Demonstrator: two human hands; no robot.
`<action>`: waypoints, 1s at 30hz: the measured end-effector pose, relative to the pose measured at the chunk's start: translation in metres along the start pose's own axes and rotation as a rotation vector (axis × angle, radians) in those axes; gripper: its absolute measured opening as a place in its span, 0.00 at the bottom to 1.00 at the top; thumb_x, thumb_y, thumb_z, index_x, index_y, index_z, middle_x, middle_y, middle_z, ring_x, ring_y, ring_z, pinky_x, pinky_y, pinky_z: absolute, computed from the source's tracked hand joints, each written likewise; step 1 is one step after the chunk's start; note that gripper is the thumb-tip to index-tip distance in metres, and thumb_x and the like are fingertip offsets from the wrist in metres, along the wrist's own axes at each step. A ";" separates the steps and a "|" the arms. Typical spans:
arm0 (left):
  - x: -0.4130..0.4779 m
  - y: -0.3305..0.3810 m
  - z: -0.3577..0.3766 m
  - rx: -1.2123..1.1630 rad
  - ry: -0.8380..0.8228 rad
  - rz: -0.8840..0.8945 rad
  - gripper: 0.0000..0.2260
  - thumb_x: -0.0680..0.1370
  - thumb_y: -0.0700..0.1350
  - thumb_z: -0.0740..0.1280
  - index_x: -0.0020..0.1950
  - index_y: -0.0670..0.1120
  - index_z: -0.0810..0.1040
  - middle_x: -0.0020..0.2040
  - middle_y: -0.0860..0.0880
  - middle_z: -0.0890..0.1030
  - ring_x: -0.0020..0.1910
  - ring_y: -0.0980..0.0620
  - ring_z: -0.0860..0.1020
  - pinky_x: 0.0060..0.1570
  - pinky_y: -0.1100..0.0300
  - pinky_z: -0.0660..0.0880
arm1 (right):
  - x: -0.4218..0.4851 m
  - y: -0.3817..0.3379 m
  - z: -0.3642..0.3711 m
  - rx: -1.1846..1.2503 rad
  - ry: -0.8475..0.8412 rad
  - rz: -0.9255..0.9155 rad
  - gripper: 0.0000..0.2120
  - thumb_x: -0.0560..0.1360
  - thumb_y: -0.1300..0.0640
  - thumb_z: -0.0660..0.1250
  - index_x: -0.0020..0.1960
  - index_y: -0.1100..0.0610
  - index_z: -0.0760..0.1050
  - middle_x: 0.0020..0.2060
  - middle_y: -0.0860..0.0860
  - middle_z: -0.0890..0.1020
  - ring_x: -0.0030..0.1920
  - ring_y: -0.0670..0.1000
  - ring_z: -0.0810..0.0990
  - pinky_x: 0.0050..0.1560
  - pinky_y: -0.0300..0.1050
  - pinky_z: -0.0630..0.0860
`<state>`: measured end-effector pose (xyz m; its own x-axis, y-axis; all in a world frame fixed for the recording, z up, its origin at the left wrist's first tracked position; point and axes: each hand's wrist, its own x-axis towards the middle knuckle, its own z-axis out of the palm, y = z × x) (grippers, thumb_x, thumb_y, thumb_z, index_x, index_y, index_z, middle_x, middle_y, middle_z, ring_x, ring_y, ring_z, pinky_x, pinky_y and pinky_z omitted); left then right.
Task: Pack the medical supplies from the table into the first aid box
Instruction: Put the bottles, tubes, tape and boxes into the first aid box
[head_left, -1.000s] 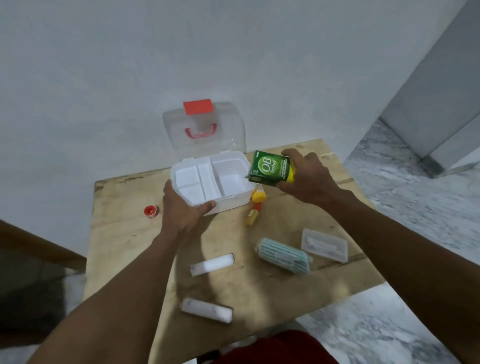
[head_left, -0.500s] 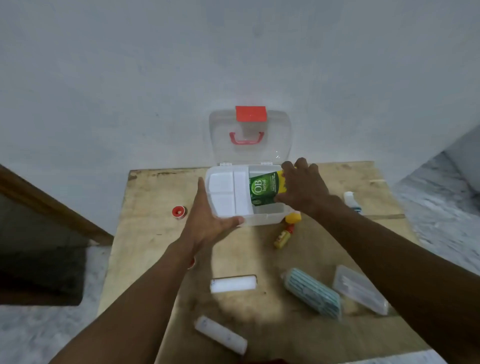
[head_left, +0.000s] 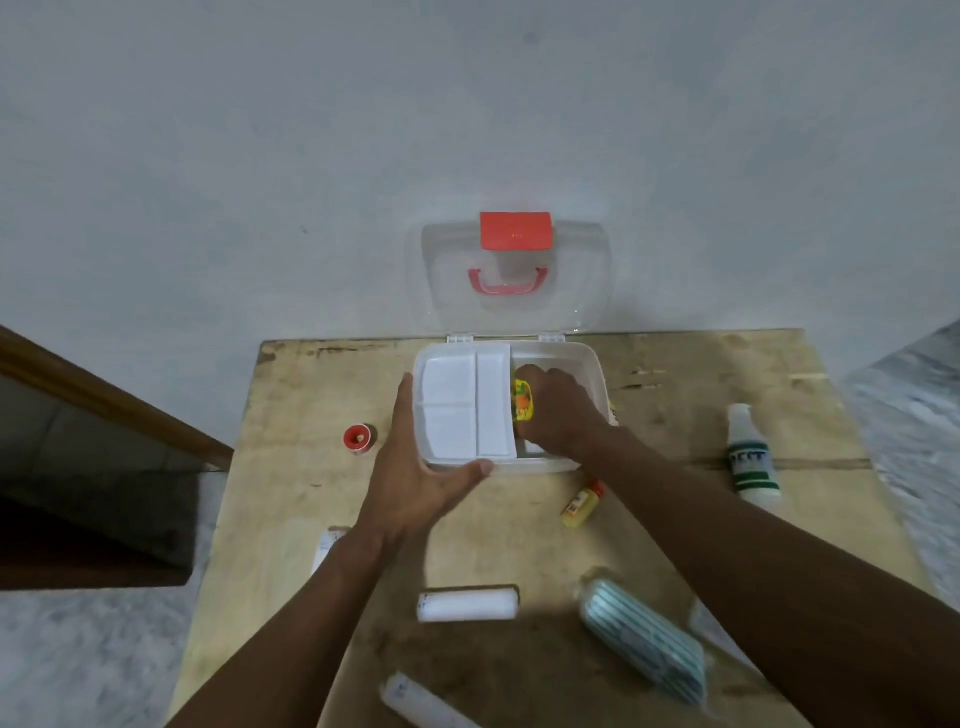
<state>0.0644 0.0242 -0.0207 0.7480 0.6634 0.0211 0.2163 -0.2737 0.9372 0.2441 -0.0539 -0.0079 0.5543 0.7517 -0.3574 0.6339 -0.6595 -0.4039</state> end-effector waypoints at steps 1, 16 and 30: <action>0.000 0.000 0.001 0.006 0.007 0.001 0.44 0.68 0.48 0.80 0.76 0.45 0.58 0.66 0.55 0.74 0.66 0.53 0.75 0.61 0.52 0.78 | 0.002 0.000 0.001 0.010 0.005 0.002 0.31 0.70 0.53 0.75 0.69 0.59 0.68 0.58 0.61 0.76 0.59 0.62 0.76 0.56 0.49 0.72; -0.008 0.003 0.001 -0.012 0.030 0.026 0.38 0.68 0.45 0.80 0.71 0.57 0.62 0.60 0.62 0.77 0.59 0.64 0.77 0.50 0.67 0.78 | -0.044 0.003 -0.023 0.039 0.252 0.030 0.24 0.73 0.58 0.71 0.66 0.60 0.67 0.56 0.60 0.78 0.58 0.61 0.77 0.56 0.49 0.71; -0.014 -0.004 0.002 0.050 -0.022 0.004 0.43 0.69 0.48 0.79 0.76 0.52 0.55 0.63 0.60 0.70 0.61 0.56 0.71 0.60 0.57 0.69 | -0.200 0.085 0.010 -0.070 0.234 0.325 0.18 0.74 0.55 0.68 0.63 0.55 0.72 0.57 0.57 0.79 0.59 0.58 0.77 0.57 0.51 0.74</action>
<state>0.0544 0.0146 -0.0249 0.7622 0.6471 0.0166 0.2440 -0.3109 0.9186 0.1816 -0.2604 0.0205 0.8346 0.4897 -0.2524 0.4363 -0.8672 -0.2399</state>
